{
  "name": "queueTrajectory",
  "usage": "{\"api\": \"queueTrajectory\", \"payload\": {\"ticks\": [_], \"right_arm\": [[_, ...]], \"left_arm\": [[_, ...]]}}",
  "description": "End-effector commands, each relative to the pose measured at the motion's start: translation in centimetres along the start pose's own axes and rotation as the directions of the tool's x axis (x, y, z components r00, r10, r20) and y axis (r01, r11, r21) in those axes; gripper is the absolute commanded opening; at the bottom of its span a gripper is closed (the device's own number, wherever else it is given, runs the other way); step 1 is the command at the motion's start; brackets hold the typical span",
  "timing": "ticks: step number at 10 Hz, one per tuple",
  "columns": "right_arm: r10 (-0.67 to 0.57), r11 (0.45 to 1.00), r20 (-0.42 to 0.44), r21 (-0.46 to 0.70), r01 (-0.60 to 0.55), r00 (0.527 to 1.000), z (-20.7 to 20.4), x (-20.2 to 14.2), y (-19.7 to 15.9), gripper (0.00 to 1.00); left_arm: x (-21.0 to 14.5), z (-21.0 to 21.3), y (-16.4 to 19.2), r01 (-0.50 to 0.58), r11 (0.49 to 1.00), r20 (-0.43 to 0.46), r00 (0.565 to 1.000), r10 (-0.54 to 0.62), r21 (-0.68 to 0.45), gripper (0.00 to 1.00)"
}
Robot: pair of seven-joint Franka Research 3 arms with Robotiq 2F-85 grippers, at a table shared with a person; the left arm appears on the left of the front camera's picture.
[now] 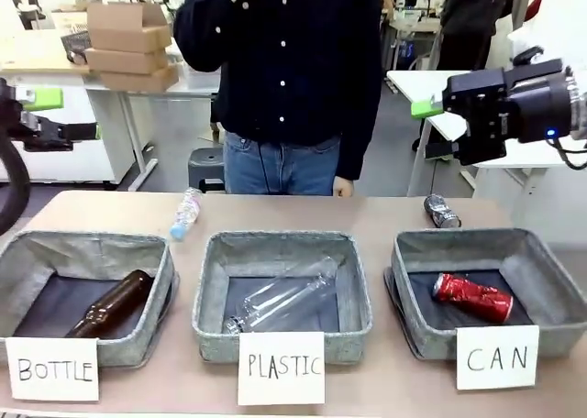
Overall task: Sort the can waste into the basket.
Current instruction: Pick up the can waste from the table and place it in the right Fabric basket.
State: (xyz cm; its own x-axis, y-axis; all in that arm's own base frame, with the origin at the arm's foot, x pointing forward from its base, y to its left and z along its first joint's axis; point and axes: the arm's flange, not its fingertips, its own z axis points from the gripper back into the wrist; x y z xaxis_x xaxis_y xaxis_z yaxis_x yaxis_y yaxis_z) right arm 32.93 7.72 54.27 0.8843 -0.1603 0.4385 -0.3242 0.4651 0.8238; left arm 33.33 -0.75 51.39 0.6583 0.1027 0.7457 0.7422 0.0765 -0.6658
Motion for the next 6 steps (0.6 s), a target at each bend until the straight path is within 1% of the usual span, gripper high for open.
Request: {"api": "queueTrajectory", "payload": {"ticks": [1, 6], "right_arm": [[0.066, 0.998, -0.005, 0.002, -0.066, 0.998, 1.06, -0.23, 0.61, 1.0], [0.066, 0.998, -0.005, 0.002, -0.066, 0.998, 1.06, -0.23, 0.61, 1.0]], "left_arm": [[0.3, -1.5, -1.12, 0.006, 1.0, -0.036, 0.999, -0.006, 0.011, 1.0], [0.3, -1.5, -1.12, 0.006, 1.0, -0.036, 0.999, -0.006, 0.011, 1.0]]}}
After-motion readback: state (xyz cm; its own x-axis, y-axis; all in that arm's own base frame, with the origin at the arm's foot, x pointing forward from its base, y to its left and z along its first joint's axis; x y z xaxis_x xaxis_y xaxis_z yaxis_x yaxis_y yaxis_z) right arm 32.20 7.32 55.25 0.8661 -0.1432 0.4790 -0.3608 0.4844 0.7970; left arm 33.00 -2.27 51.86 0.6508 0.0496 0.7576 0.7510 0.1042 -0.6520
